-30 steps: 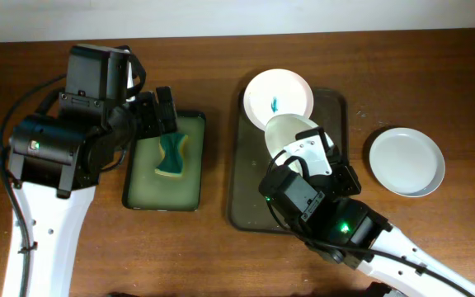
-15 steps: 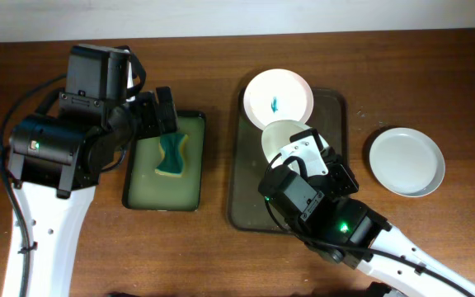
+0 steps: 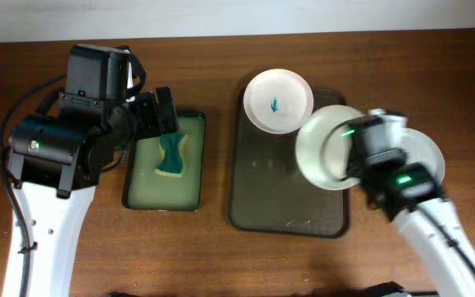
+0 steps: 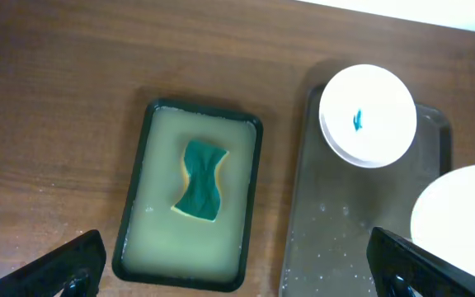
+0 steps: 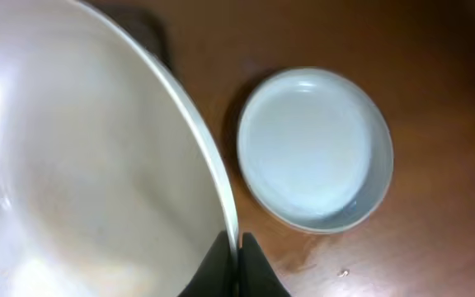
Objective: Clean dirty plates on tray and stack at the side
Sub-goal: 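Lift the plate with the right gripper and stack it on the cleaned plate, then move the right gripper to the last plate and grip its rim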
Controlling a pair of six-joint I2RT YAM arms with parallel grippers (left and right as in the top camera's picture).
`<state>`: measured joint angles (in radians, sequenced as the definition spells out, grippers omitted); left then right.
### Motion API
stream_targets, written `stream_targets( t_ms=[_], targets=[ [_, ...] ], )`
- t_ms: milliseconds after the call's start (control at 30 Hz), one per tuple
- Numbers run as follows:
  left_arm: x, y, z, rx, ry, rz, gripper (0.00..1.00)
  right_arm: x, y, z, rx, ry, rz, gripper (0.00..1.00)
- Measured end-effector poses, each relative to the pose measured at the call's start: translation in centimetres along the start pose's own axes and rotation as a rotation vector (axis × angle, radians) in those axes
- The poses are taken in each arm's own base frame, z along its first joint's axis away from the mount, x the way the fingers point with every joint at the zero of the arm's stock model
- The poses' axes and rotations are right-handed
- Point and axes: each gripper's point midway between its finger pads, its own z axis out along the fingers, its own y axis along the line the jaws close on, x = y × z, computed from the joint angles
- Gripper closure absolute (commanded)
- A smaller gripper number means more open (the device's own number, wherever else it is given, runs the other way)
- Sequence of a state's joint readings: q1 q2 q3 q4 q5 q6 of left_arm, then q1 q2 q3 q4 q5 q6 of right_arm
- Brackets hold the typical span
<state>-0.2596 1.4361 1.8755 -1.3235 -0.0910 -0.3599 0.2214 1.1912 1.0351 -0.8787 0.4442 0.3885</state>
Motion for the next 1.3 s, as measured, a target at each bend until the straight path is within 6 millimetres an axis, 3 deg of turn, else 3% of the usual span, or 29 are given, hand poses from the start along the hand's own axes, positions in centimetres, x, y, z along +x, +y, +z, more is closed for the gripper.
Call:
stream_targets(
  t_ms=[100, 133, 167, 233, 267, 300, 367, 433, 500, 533, 600, 633, 667, 733, 767, 800, 833, 933, 1033, 1100, 1167, 1233, 1300],
  targets=[
    [0.0, -0.1, 0.0, 0.004, 0.002, 0.0, 0.0, 0.3, -6.2, 2.8, -0.072, 0.132, 0.272, 0.96],
    [0.1, -0.1, 0.0, 0.004, 0.004, 0.0, 0.01, 0.6, -9.3, 3.9, -0.069, 0.162, 0.391, 0.96],
    [0.1, -0.1, 0.0, 0.004, 0.005, 0.0, 0.01, 1.5, -12.7, 5.4, -0.044, 0.198, 0.515, 0.96],
    [0.1, -0.1, 0.0, 0.004, 0.004, 0.0, 0.01, 3.7, -16.7, 8.8, -0.019, 0.285, 0.677, 0.96],
    [0.1, -0.1, 0.0, 0.004, 0.004, 0.0, 0.01, 4.7, -17.6, 10.5, -0.027, 0.322, 0.732, 0.85],
    [0.1, -0.1, 0.0, 0.004, 0.004, 0.0, 0.01, 5.7, -18.2, 12.3, -0.039, 0.362, 0.782, 0.6],
    [0.1, -0.1, 0.0, 0.004, 0.004, 0.0, 0.01, 8.1, -17.9, 14.4, -0.063, 0.462, 0.847, 0.45],
    [0.1, -0.1, 0.0, 0.004, 0.004, 0.0, 0.0, 8.1, -17.0, 14.4, -0.116, 0.486, 0.864, 0.44],
    [0.1, -0.1, 0.0, 0.004, 0.005, 0.0, 0.01, 5.8, -15.9, 13.0, -0.201, 0.45, 0.844, 0.44],
    [0.1, -0.1, 0.0, 0.004, 0.004, 0.0, 0.0, 2.4, -15.1, 11.2, -0.264, 0.36, 0.78, 0.44],
    [0.1, -0.1, 0.0, 0.004, 0.004, 0.0, 0.01, -3.0, -12.6, 7.8, -0.36, 0.202, 0.609, 0.35],
    [0.1, -0.1, 0.0, 0.004, 0.005, 0.0, 0.01, -7.7, -8.0, 3.4, -0.48, 0.049, 0.409, 0.34],
    [0.1, -0.1, 0.0, 0.004, 0.003, -0.001, 0.0, -10.5, -2.5, 0.1, -0.592, -0.055, 0.209, 0.34],
    [0.1, 0.0, 0.1, 0.002, 0.008, -0.002, 0.01, -11.6, 1.8, -0.2, -0.622, -0.103, 0.081, 0.35],
    [0.1, -0.1, 0.1, 0.004, 0.005, -0.002, 0.01, -11.9, 6.1, 0.7, -0.651, -0.114, -0.016, 0.39],
    [0.1, -0.1, 0.1, 0.004, 0.006, -0.002, 0.01, -10.3, 10.4, 3.1, -0.669, -0.053, -0.098, 0.4],
    [0.2, -0.1, 0.1, 0.003, 0.008, -0.002, 0.0, -9.5, 12.1, 5.7, -0.655, -0.014, -0.123, 0.41],
    [0.2, -0.1, 0.1, 0.004, 0.009, -0.001, 0.01, -8.8, 15.5, 15.1, -0.603, 0.077, -0.142, 0.42],
    [0.1, -0.1, 0.1, 0.004, 0.006, -0.002, 0.01, -8.0, 17.1, 20.5, -0.585, 0.103, -0.146, 0.54],
    [0.1, -0.1, 0.1, 0.004, 0.007, -0.002, 0.0, -6.8, 17.4, 22.2, -0.577, 0.131, -0.151, 0.96],
    [0.1, -0.1, 0.1, 0.004, 0.007, -0.002, 0.01, -5.7, 17.4, 23.1, -0.568, 0.163, -0.15, 0.96],
    [0.1, -0.1, 0.1, 0.004, 0.007, -0.002, 0.01, -5.8, 17.1, 22.1, -0.571, 0.202, -0.129, 0.96],
    [0.1, -0.1, 0.1, 0.004, 0.006, -0.002, 0.01, -4.3, 15.0, 19.5, -0.526, 0.32, -0.109, 0.96]
  ],
)
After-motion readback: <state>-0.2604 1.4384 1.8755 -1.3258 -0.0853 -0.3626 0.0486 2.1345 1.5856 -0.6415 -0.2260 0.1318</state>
